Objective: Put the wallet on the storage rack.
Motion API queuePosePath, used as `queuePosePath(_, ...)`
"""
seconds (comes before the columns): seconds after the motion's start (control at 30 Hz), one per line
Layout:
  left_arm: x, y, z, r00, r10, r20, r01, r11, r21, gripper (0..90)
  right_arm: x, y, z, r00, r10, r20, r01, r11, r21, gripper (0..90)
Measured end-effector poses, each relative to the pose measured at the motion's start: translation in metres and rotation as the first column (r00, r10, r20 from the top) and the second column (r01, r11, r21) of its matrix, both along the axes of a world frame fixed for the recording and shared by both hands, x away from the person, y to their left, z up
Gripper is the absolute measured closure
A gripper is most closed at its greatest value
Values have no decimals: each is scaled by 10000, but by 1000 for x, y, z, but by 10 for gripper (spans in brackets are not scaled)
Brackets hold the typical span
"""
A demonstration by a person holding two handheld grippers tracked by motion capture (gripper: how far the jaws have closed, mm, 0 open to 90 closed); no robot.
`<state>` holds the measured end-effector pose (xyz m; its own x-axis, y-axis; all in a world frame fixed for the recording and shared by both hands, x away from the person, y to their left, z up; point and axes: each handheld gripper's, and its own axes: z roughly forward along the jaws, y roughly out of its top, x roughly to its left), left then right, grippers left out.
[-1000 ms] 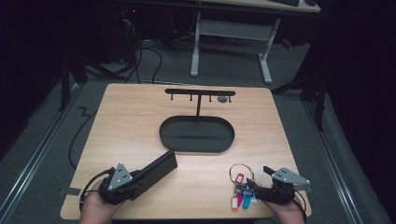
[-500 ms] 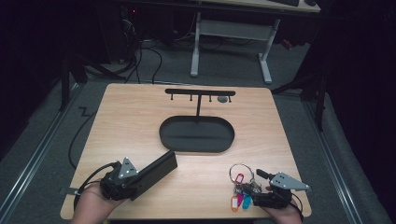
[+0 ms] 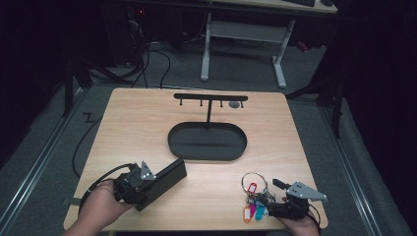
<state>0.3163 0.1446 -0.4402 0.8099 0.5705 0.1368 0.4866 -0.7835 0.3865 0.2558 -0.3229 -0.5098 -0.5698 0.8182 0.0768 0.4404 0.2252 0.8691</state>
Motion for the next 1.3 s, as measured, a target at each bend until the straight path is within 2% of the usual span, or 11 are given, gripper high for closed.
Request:
queuePosePath(0.03, 2, -1, 1, 9999, -2, -127, 4, 9999, 163, 574, 0, 0, 0, 10000, 1, -13, -1, 10000, -7, 164)
queuePosePath(0.33, 12, -4, 5, 9961, 65, -884, -11, 9982, 606, 570, 1, -1, -4, 9997, -122, -205, 120, 9999, -71, 165)
queuePosePath(0.5, 14, -5, 6, 9947, 37, -1026, 45, 9968, 795, 574, 1, -1, -4, 9997, -60, -227, 58, 9999, -109, 165)
queuePosePath(0.8, 12, -7, 6, 9951, -145, -978, 228, 9962, 841, 712, 1, -2, -4, 9997, -76, -246, 75, 10000, -59, 166)
queuePosePath(1.13, 9, -10, 6, 9959, -493, -758, 577, 9920, 1126, 733, 2, -2, -5, 9997, -81, -250, 80, 10000, -42, 166)
queuePosePath(1.23, 8, -12, 7, 9948, -737, -708, 819, 9891, 1221, 735, 2, -2, -5, 9997, -71, -249, 70, 10000, -49, 166)
queuePosePath(1.3, 8, -13, 7, 9951, -863, -492, 925, 9852, 1443, 737, 2, -2, -5, 9997, -70, -251, 70, 10000, -14, 166)
